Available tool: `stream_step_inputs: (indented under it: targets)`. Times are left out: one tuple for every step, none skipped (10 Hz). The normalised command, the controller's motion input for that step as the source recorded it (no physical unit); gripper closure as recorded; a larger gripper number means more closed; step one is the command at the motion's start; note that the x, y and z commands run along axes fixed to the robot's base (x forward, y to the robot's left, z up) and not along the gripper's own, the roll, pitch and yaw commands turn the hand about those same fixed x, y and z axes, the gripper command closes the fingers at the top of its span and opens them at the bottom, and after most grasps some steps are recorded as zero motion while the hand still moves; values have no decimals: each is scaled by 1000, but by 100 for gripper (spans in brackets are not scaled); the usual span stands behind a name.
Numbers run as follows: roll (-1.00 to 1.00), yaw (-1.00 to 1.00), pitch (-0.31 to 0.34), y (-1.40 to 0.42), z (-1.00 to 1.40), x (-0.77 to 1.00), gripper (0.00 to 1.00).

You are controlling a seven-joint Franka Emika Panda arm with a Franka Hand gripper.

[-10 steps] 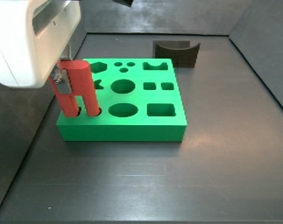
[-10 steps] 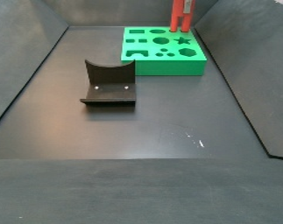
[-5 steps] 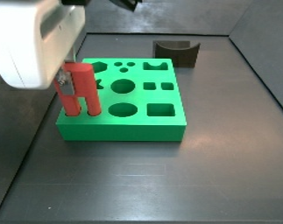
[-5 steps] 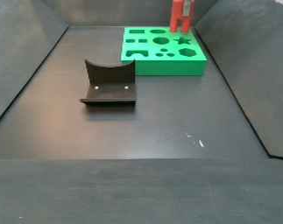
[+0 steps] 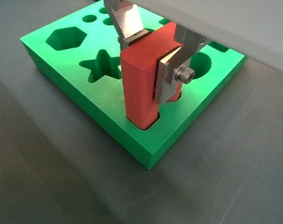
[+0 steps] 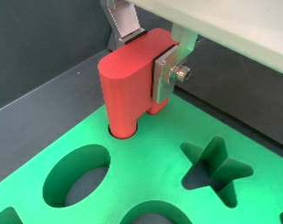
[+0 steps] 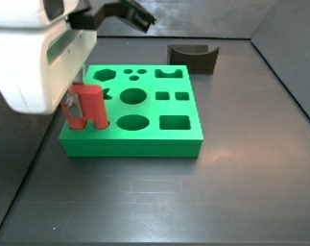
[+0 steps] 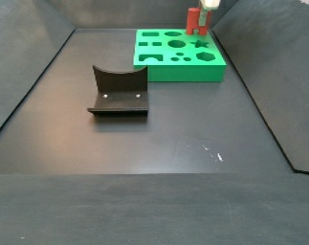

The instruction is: Insert the square-circle object.

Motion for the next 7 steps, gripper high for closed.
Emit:
stream_step_inputs:
  targets:
    - [283,0,0,-294,-480,26,100]
    - [330,0,0,-363,-483,49,100]
    - [279,0,-34,-309,-631,0,100]
    - [141,0,-136,-234,-669,-6,100]
    - [50,0,-100,-174,-569,0,100]
    - [3,0,-70,-109,-540,0,100]
    - [0,0,-87,0,-511,0,100]
